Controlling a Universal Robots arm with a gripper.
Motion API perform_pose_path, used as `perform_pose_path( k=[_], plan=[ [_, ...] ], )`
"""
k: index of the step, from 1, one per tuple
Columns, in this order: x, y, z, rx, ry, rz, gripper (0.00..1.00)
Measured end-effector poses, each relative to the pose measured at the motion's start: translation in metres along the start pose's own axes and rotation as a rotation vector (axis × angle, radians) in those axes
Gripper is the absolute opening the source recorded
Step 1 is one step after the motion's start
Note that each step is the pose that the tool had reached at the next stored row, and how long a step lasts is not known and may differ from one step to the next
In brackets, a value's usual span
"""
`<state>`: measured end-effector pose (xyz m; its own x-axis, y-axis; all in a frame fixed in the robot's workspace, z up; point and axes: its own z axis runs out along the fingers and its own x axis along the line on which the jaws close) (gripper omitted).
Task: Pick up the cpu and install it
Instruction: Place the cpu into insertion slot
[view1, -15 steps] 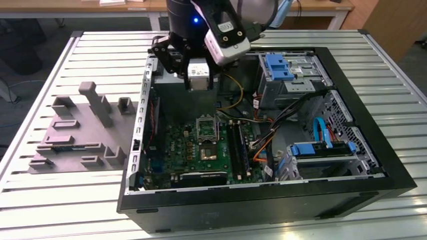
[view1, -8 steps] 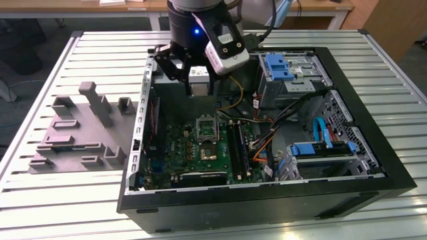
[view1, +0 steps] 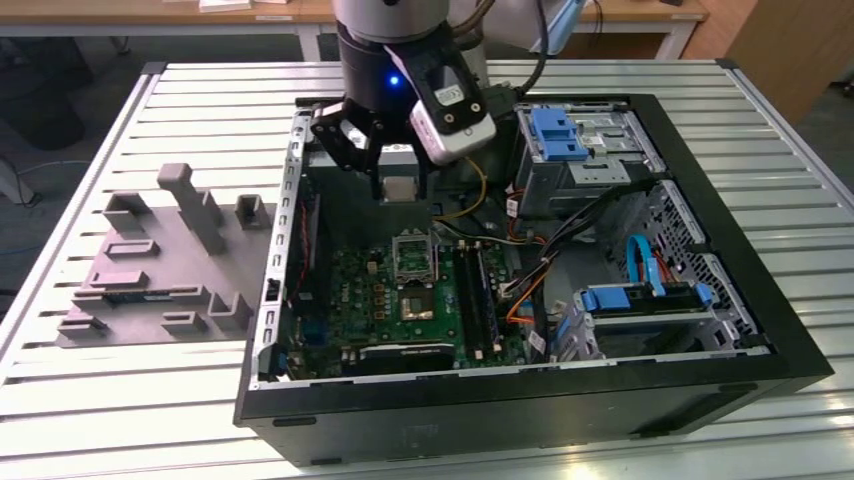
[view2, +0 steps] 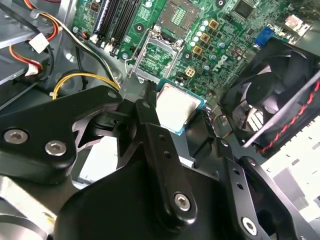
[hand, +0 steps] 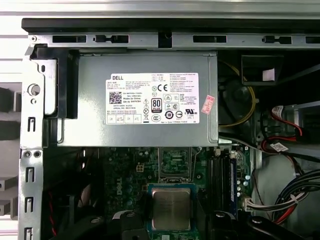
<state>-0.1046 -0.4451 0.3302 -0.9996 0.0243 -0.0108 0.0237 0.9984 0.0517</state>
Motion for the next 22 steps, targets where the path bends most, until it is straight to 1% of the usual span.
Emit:
perform_pose_path(
  k=[17,22],
  plan=[
    [0.0003,-0.0016,0.0306,0.0,0.0,0.0,0.47],
    [0.0003,-0.0016,0.0313,0.0001,0.0001,0.0,0.47]
  ],
)
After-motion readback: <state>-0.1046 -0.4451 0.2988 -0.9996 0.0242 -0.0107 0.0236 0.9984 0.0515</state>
